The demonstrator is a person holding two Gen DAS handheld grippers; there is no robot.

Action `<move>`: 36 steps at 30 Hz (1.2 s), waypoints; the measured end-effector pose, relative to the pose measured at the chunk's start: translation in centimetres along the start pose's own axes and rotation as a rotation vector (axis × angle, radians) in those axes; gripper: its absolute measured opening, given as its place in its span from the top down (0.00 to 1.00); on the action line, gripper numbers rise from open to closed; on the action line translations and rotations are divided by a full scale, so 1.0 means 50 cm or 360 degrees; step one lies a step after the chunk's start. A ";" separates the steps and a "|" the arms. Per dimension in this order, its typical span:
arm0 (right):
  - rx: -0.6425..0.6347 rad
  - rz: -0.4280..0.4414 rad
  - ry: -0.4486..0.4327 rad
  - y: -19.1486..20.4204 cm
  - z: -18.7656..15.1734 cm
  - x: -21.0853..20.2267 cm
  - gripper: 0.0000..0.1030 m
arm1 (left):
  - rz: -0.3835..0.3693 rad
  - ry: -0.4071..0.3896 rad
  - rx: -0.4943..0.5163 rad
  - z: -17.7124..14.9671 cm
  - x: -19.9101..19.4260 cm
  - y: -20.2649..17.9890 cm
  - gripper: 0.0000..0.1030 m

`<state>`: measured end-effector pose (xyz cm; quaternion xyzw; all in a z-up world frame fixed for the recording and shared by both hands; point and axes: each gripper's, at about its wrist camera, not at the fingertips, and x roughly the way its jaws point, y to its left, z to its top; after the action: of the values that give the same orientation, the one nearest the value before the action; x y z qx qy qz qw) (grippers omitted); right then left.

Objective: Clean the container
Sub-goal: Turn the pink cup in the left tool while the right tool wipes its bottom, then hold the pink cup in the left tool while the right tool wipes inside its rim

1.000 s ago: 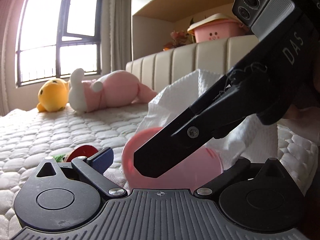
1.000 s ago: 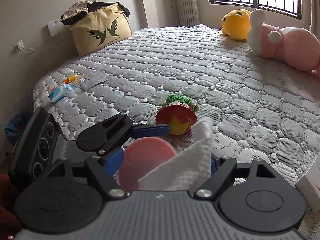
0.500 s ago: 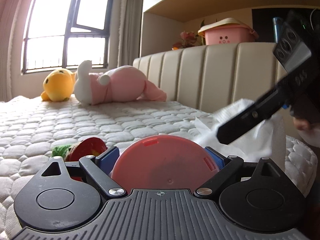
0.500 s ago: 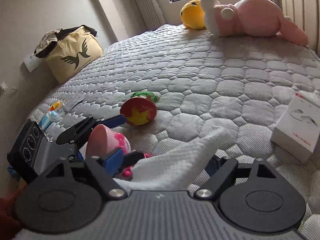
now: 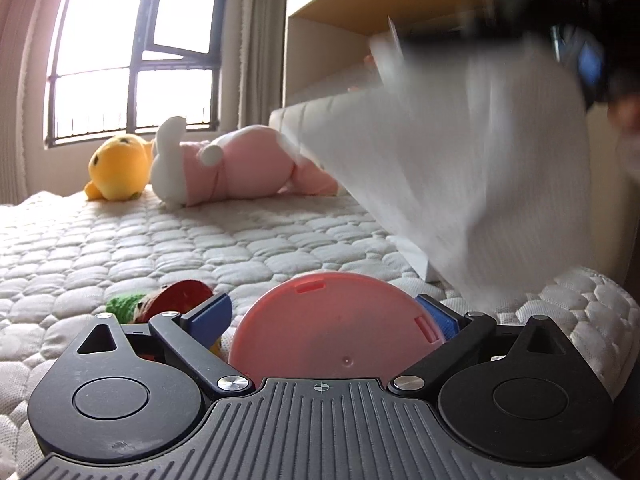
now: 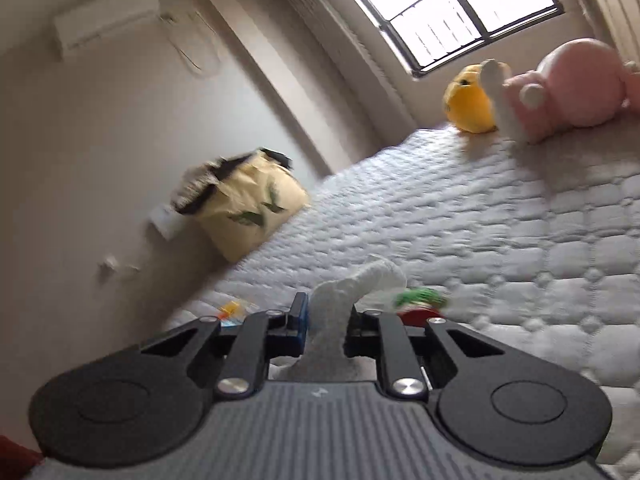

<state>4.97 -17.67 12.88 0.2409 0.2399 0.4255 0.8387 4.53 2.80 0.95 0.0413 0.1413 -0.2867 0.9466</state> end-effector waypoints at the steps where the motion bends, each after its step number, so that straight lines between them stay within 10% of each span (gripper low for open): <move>1: -0.0013 0.0044 0.0001 0.006 -0.003 0.014 0.83 | 0.0000 0.0002 -0.0005 0.000 0.002 -0.001 0.02; 10: -0.0426 -0.0601 0.0212 -0.042 -0.076 0.096 0.77 | 0.0084 -0.0052 -0.0018 0.015 0.016 0.004 0.00; 15: -0.0361 -0.0923 0.0136 -0.086 -0.073 0.050 0.16 | 0.0106 -0.0086 -0.0042 0.017 0.021 0.011 0.00; 19: -0.0255 -0.0828 0.0045 -0.101 -0.063 -0.002 0.07 | 0.0123 -0.0121 -0.0076 0.013 0.015 0.016 0.00; 23: -0.0080 -0.0445 0.0114 -0.098 -0.075 -0.018 0.08 | 0.0150 -0.0150 -0.0126 0.022 0.021 0.028 0.00; 36: -0.0722 -0.0897 0.0533 -0.113 -0.242 0.130 0.18 | 0.0227 -0.0131 -0.0179 0.043 0.035 0.039 0.00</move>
<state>4.41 -12.80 -1.17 -0.0983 0.3301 0.2543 0.9037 7.54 3.16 2.49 -0.0138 0.1150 -0.2116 0.9705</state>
